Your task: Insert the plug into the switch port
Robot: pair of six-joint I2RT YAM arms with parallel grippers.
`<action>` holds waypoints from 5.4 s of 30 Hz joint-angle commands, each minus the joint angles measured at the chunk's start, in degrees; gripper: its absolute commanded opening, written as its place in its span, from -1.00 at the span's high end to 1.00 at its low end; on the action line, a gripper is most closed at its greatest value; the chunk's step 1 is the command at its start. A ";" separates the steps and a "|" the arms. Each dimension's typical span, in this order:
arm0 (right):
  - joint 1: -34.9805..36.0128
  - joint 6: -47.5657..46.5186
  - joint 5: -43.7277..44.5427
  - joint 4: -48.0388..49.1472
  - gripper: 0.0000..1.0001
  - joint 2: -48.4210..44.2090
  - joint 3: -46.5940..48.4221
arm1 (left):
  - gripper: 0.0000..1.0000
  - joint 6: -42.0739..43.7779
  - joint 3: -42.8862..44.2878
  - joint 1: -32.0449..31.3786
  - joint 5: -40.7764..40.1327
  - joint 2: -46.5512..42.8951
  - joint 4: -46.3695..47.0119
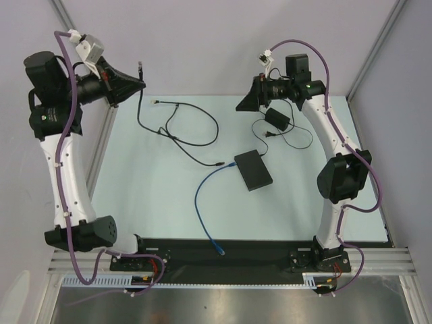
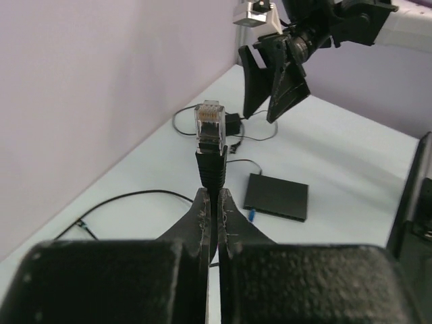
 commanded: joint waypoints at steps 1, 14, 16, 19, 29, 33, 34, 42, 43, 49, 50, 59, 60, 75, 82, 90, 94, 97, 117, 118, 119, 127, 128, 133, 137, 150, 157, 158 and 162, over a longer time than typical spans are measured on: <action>0.55 1.72 -1.37 3.53 -0.39 -2.22 0.06 | 0.99 6.90 1.04 0.08 -4.40 -3.74 2.08; 0.99 7.61 -2.86 8.62 -0.38 -0.38 2.00 | 0.99 18.11 -10.38 -2.12 -13.39 -12.62 5.76; 1.16 9.71 -3.04 10.91 -0.38 -0.38 1.91 | 0.99 12.23 -11.26 -2.03 -10.67 -11.92 6.55; 1.60 11.48 -3.30 13.90 -0.37 -0.55 1.82 | 1.00 -0.22 -13.01 -2.65 -1.97 -9.47 9.35; 3.27 -4.41 -0.75 16.80 -0.37 -4.94 3.76 | 0.99 -45.44 -31.56 -5.19 11.48 -6.39 46.17; 5.99 -21.59 -0.93 13.39 -0.37 -7.32 3.58 | 0.99 -47.93 -32.35 -8.35 16.58 -4.02 46.73; 6.43 -25.48 -0.75 12.16 -0.37 -8.28 3.41 | 0.99 -46.71 -32.44 -8.88 19.72 -3.75 46.02; 12.06 -52.94 2.68 6.34 -0.30 -13.82 -2.30 | 0.99 -45.90 -33.49 -10.56 22.66 -1.29 42.24; 12.59 -53.21 2.59 7.04 -0.29 -14.09 -2.66 | 0.99 -45.82 -33.67 -10.56 22.57 -1.37 42.24; 13.47 -38.64 -1.18 17.84 -0.29 -12.42 -2.49 | 0.99 -44.67 -36.13 -11.70 23.53 -2.43 43.38; 13.90 -36.53 -1.89 19.08 -0.30 -11.99 -2.05 | 0.99 -44.59 -36.39 -13.70 23.62 -2.51 43.99; 20.67 -76.83 6.71 -7.43 -0.36 -10.57 2.53 | 0.99 -37.15 -37.63 -13.90 17.66 -1.38 33.34; 21.55 -80.33 8.02 -8.06 -0.36 -10.57 2.35 | 0.99 -23.89 -33.80 -13.99 15.65 0.19 15.35; 22.70 -101.37 17.88 -13.25 -0.33 -14.35 -9.60 | 0.99 13.15 -21.98 -21.11 -0.72 7.94 -26.84; 24.37 -104.36 18.32 -12.46 -0.34 -15.06 -12.15 | 0.99 11.05 -21.89 -22.69 -3.62 9.08 -26.93; 26.91 -105.33 18.58 -11.85 -0.23 -14.27 -13.91 | 0.95 4.46 -21.98 -23.83 -4.32 9.35 -22.80; 28.41 -105.15 21.04 -10.62 0.15 -12.78 -14.26 | 0.92 4.54 -21.46 -24.97 -4.85 9.62 -23.33; 28.94 -102.97 23.33 -8.34 0.68 -11.81 -15.05 | 0.82 4.81 -21.19 -25.06 -4.85 9.09 -23.24; 18.13 -28.45 4.26 25.57 1.00 -10.66 -12.15 | -0.75 0.04 -42.81 1.22 -10.12 -14.47 10.70; 17.78 -22.68 3.91 27.07 1.00 -10.75 -12.59 | -0.75 3.46 -43.77 1.22 -10.30 -14.99 9.21; 17.69 -19.06 2.60 28.65 1.00 -10.75 -13.11 | -0.75 4.36 -44.13 1.22 -10.39 -15.34 9.02; 16.11 -13.48 -2.68 12.43 1.00 -10.92 -12.85 | -0.64 11.97 -40.80 0.17 -11.01 -19.30 11.83; 15.67 -13.48 -2.95 10.58 1.00 -10.84 -12.94 | -0.61 15.15 -39.92 -0.79 -10.83 -19.56 10.09; 14.26 -12.51 -4.53 -4.09 1.00 -8.04 -9.96 | -0.48 39.64 -36.22 -11.23 -14.07 -21.85 -4.15; 14.08 -15.14 -6.11 -17.51 1.00 -4.69 -5.66 | -0.24 52.52 -34.46 -21.09 -19.95 -22.38 -10.94; 14.88 -20.25 -10.16 -33.82 1.00 2.69 -3.01 | 0.06 62.02 -38.68 -40.60 -29.98 -19.31 -5.40; 15.05 -20.60 -11.21 -34.26 1.00 2.52 -3.10 | 0.11 61.94 -41.74 -46.41 -33.76 -16.58 -4.44; 15.14 -20.69 -11.39 -34.52 1.00 2.61 -3.01 | 0.17 61.94 -42.54 -46.85 -34.99 -16.58 -3.13; 15.58 -20.78 -11.39 -34.44 1.00 2.52 -3.27 | 0.24 62.21 -46.06 -48.79 -39.21 -16.49 1.18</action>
